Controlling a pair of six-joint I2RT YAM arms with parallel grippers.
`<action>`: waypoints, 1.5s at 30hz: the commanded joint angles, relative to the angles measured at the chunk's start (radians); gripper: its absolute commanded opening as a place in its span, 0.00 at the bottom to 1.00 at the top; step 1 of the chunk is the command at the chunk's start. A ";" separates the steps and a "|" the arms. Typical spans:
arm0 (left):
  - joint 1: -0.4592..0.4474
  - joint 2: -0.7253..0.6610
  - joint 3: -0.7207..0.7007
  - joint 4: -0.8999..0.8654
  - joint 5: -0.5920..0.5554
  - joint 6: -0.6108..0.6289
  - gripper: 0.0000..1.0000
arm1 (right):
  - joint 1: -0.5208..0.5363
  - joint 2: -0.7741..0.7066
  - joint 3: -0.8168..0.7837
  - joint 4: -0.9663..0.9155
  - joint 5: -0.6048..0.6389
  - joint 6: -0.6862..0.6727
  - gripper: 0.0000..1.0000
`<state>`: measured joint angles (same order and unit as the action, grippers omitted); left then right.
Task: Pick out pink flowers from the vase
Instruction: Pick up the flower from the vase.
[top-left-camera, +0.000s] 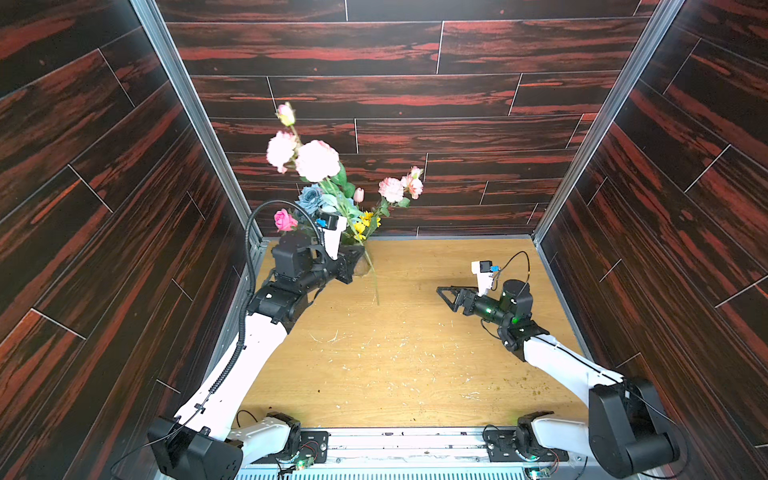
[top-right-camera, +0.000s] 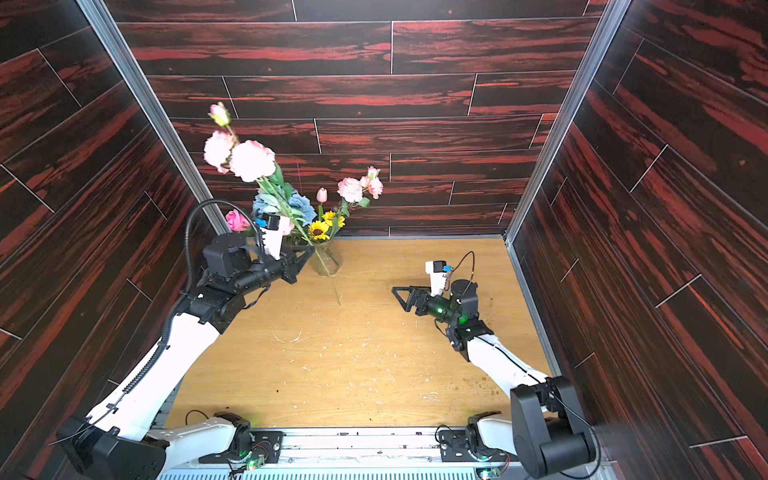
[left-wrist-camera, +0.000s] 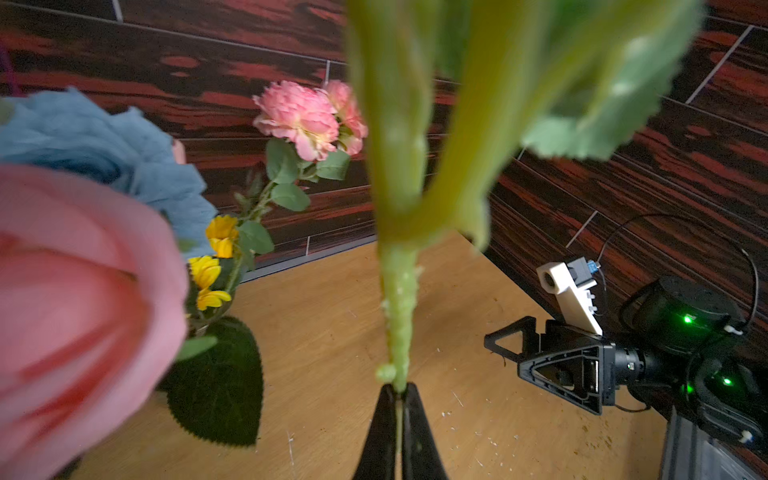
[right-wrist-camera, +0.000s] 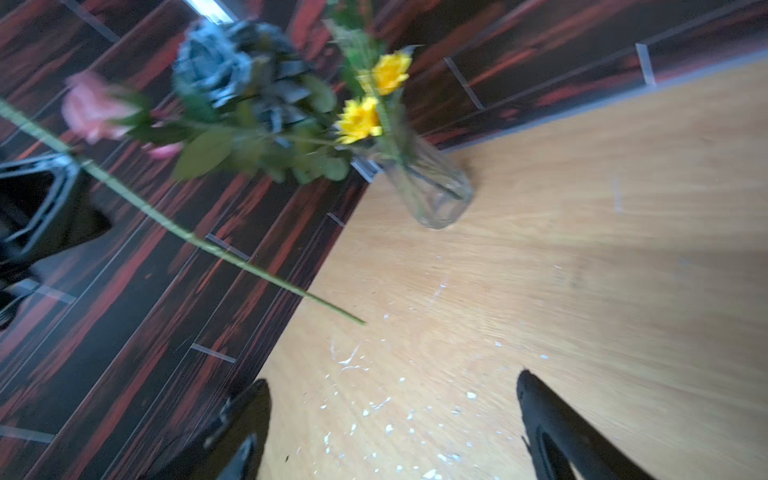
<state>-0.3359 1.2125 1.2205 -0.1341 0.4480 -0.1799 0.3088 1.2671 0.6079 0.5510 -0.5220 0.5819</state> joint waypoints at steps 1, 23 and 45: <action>-0.029 -0.011 -0.032 0.065 0.051 0.031 0.00 | 0.034 -0.035 -0.020 0.072 -0.037 -0.053 0.94; -0.204 0.308 0.102 0.102 0.195 0.180 0.00 | 0.145 -0.177 -0.082 0.091 0.046 -0.209 0.94; -0.325 0.389 0.137 0.088 0.211 0.191 0.00 | 0.231 -0.150 -0.083 0.048 0.318 -0.314 0.71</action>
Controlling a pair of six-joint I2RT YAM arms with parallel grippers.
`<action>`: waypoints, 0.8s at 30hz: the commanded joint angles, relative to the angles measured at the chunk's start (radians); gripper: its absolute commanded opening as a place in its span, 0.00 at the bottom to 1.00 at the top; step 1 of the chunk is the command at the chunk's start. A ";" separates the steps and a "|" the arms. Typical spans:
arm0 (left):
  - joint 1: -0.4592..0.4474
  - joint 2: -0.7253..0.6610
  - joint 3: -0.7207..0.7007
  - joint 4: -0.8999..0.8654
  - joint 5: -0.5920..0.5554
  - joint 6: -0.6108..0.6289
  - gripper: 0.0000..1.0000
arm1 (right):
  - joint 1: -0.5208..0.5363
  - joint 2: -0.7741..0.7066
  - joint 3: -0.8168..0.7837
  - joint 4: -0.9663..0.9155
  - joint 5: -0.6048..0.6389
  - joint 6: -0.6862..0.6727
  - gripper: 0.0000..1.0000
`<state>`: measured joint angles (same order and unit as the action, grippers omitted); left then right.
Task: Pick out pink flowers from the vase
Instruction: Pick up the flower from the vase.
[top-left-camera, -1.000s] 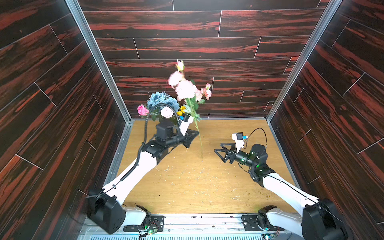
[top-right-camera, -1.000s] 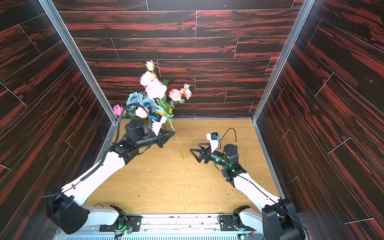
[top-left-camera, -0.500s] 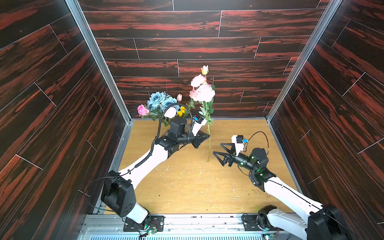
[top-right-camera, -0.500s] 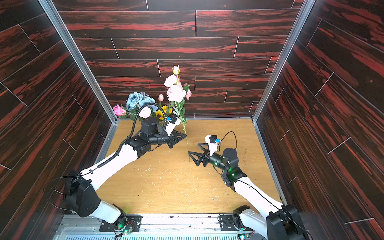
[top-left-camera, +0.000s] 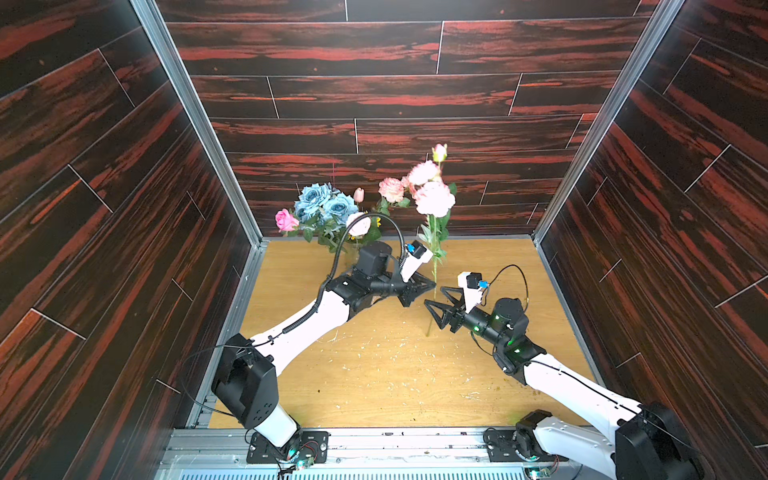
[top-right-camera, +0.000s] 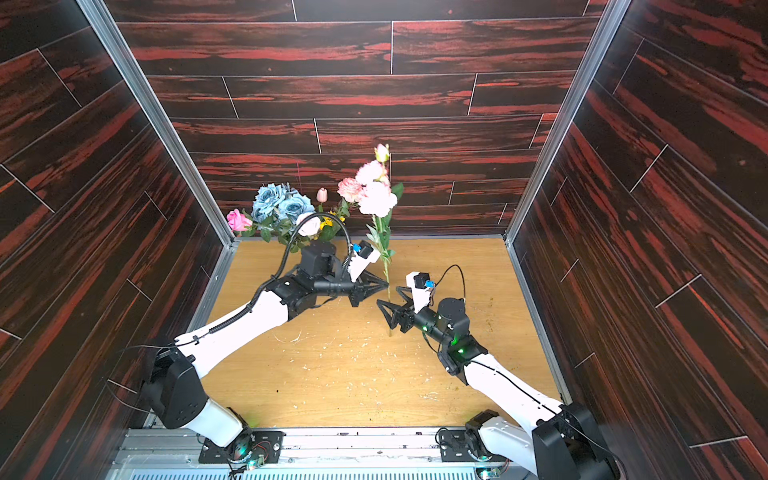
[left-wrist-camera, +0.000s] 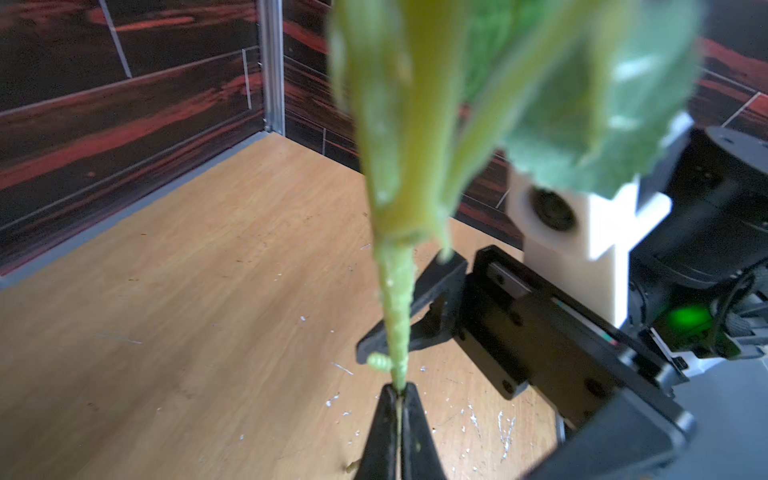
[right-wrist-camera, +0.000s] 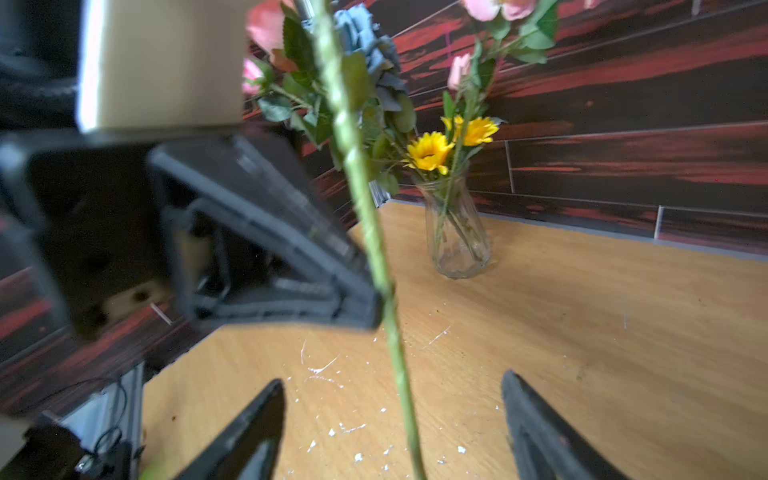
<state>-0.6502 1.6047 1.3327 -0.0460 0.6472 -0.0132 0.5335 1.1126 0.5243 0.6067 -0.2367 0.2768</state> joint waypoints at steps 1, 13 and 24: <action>-0.014 -0.001 0.026 -0.001 0.009 0.024 0.00 | 0.007 0.007 0.002 -0.011 0.025 -0.010 0.66; -0.022 0.030 0.054 -0.006 0.002 0.015 0.00 | 0.009 0.009 0.037 -0.066 0.000 -0.011 0.00; -0.023 -0.008 -0.029 -0.029 -0.181 0.021 0.76 | 0.009 0.027 0.078 -0.175 0.187 -0.021 0.00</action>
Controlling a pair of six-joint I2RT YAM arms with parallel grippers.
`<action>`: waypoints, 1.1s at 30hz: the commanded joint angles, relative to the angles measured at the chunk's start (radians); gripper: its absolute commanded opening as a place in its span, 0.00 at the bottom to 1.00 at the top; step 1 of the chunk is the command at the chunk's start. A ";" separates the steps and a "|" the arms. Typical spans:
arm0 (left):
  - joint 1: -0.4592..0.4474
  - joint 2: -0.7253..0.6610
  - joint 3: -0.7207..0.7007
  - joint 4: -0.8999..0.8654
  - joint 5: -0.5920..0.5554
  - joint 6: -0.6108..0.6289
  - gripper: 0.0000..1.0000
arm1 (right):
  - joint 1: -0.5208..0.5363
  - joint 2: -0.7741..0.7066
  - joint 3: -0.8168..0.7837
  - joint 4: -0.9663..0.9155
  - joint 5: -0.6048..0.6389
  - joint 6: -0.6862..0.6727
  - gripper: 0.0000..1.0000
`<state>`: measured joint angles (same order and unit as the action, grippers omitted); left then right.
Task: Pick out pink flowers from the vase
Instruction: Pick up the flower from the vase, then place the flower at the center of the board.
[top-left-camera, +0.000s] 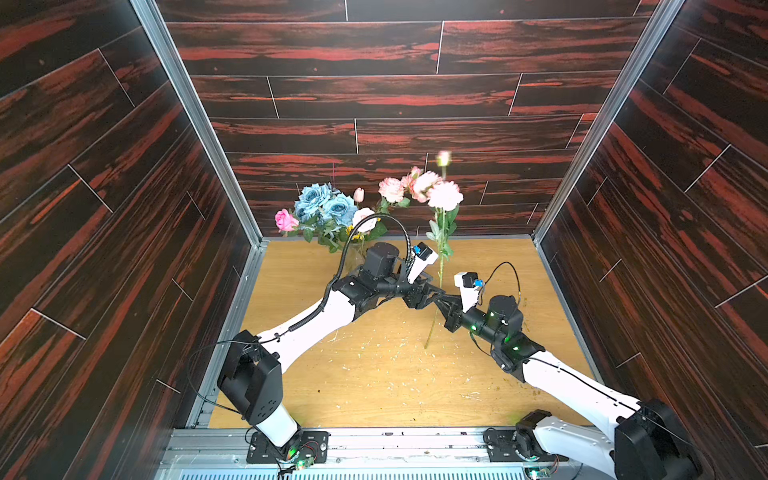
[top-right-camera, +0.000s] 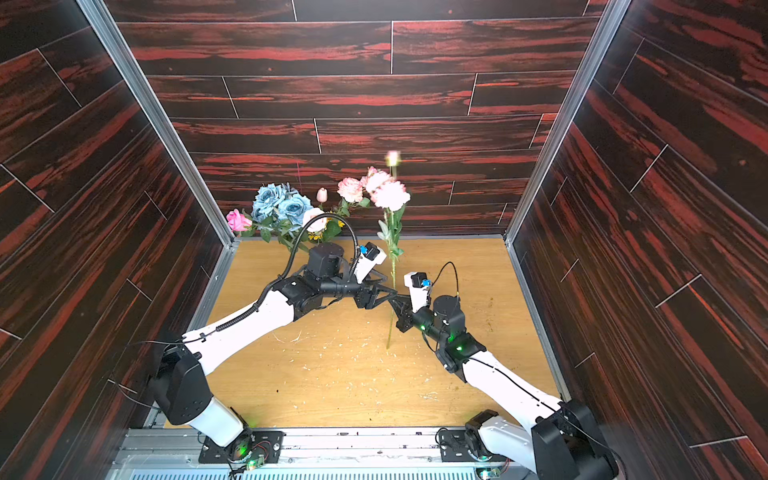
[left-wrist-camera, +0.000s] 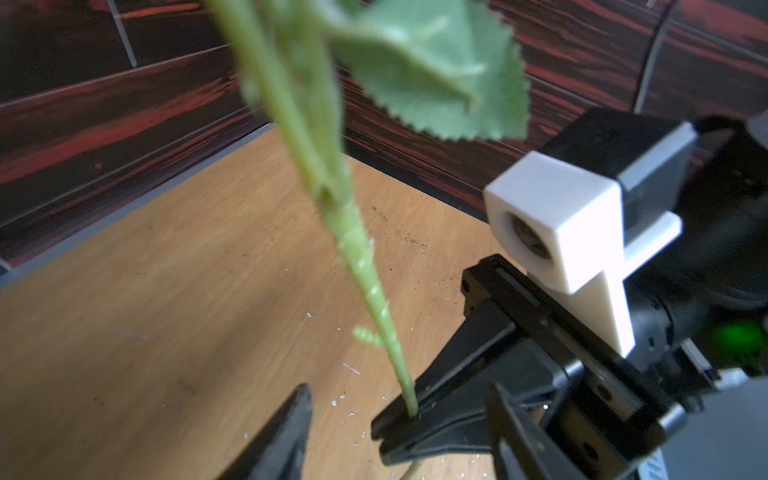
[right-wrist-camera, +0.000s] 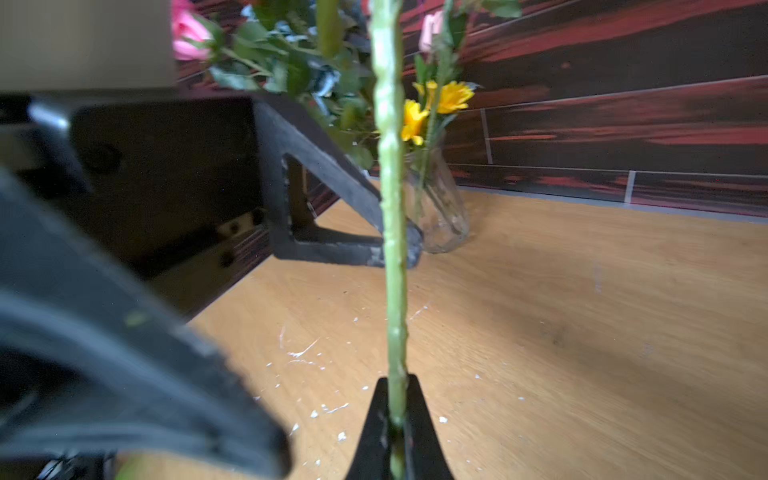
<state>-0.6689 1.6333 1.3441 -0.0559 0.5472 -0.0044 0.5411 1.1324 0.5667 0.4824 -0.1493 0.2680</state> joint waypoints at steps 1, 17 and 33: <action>-0.005 -0.052 -0.063 -0.009 -0.117 0.007 0.87 | 0.002 0.008 0.045 -0.072 0.141 -0.009 0.00; -0.004 -0.222 -0.326 0.279 -0.257 -0.104 1.00 | 0.001 0.203 0.450 -0.729 0.721 -0.015 0.00; -0.006 -0.119 -0.383 0.530 -0.522 -0.283 1.00 | -0.227 0.220 0.403 -0.937 0.390 0.139 0.00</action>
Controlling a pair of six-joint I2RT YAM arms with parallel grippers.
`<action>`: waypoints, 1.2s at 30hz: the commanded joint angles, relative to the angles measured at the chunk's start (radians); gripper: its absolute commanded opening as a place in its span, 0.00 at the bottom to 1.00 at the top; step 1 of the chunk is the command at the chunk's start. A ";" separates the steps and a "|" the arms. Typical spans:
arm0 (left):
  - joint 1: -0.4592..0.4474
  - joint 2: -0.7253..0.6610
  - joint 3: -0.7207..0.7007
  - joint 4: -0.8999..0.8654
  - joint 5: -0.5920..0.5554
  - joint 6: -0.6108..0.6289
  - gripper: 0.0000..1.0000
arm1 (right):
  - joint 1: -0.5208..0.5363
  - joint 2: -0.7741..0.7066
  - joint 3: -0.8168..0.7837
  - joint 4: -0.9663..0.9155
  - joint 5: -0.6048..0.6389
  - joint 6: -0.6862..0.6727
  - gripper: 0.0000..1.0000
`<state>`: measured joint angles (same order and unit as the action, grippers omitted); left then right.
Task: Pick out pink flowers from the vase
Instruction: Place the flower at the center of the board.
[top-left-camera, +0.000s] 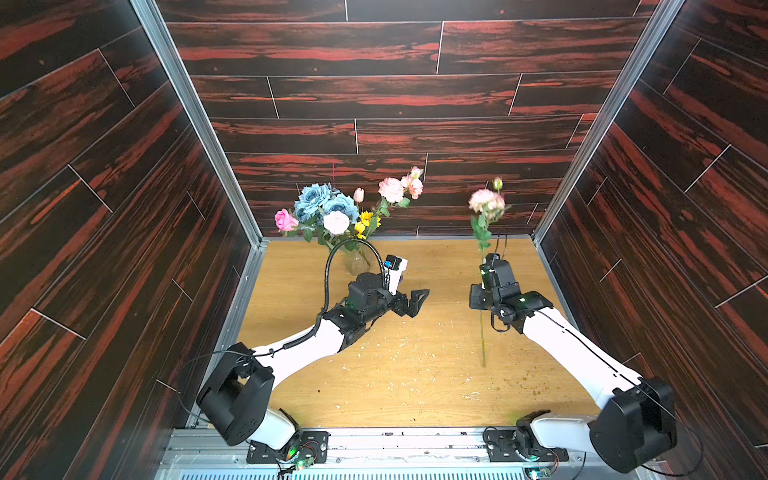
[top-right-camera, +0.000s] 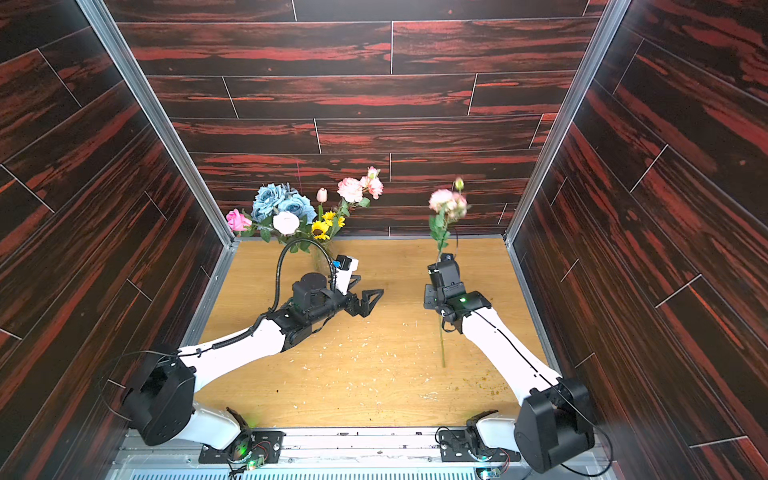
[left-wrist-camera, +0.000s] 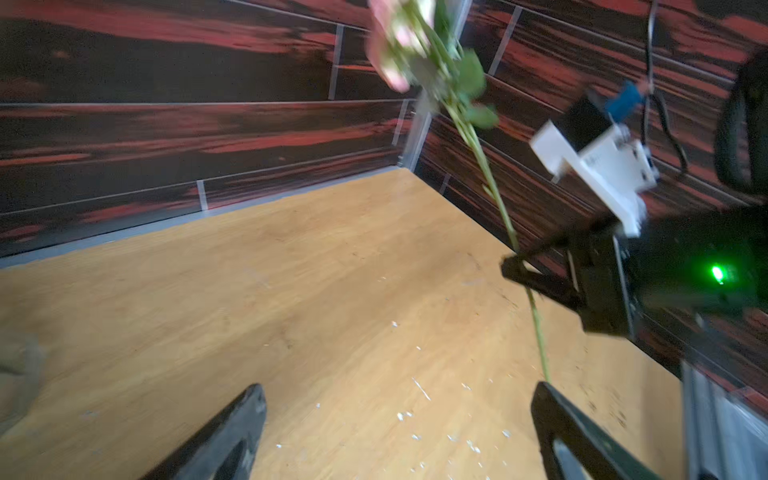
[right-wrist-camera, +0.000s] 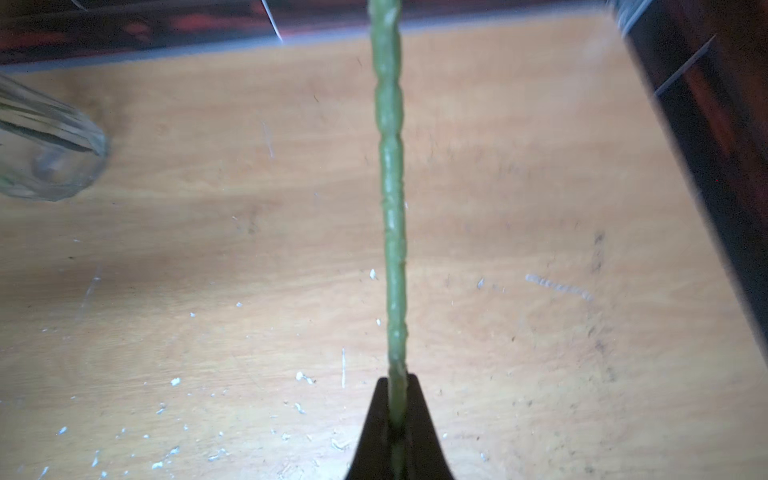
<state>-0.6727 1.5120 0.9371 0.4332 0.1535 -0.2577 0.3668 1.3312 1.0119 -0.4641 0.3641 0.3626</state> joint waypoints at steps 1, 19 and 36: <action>-0.002 0.001 0.018 0.045 -0.160 -0.037 1.00 | -0.078 0.037 -0.052 0.021 -0.160 0.048 0.00; -0.002 0.029 0.016 0.011 -0.203 -0.093 1.00 | -0.260 0.294 -0.144 0.170 -0.364 0.073 0.00; 0.004 0.087 0.096 -0.137 -0.218 -0.075 1.00 | -0.263 0.306 -0.197 0.234 -0.344 0.079 0.15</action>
<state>-0.6735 1.6028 0.9997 0.3218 -0.0563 -0.3477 0.1051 1.6562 0.8368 -0.2237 0.0101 0.4358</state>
